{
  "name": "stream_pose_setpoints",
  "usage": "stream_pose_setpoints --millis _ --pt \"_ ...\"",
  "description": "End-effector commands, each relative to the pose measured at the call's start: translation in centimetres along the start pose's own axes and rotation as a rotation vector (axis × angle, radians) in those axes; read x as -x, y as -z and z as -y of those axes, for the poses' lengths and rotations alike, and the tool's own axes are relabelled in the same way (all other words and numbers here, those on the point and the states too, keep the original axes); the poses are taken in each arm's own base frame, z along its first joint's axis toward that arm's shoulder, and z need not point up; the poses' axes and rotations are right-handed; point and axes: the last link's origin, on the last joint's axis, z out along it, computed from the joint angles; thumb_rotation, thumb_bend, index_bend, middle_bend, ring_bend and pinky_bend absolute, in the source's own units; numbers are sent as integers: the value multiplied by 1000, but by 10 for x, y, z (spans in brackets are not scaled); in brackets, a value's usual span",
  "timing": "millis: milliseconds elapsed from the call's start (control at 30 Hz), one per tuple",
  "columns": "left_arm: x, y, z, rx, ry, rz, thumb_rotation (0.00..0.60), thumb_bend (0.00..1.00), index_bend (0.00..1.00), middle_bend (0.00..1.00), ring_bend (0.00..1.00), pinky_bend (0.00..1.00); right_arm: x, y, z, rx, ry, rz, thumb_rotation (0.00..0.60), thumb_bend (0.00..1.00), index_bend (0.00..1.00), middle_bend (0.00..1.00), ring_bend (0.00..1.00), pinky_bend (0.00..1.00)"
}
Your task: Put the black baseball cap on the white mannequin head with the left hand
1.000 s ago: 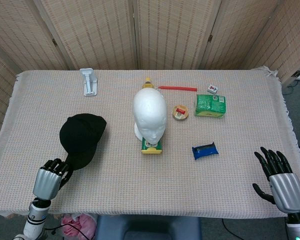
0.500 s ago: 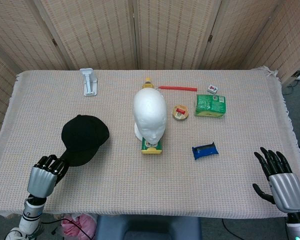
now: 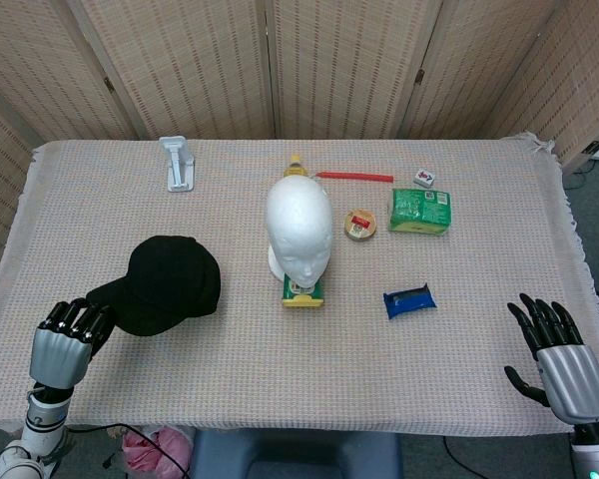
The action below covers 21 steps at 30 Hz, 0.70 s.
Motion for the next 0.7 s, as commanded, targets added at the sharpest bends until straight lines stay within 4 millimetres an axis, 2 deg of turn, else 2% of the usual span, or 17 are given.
stream_pose_setpoints --millis 33,300,700 --pt "-2 -4 3 -12 -5 -26 600 405 752 757 575 731 0 0 0 0 1 1 600 195 0 0 0 0" --pt "-3 -4 4 -19 -13 -29 600 405 752 758 575 731 1 -1 0 0 1 1 600 194 0 0 0 0" --pt "-6 -23 11 -131 -34 -137 600 405 751 758 575 730 0 -1 -1 4 -1 3 600 195 0 0 0 0"
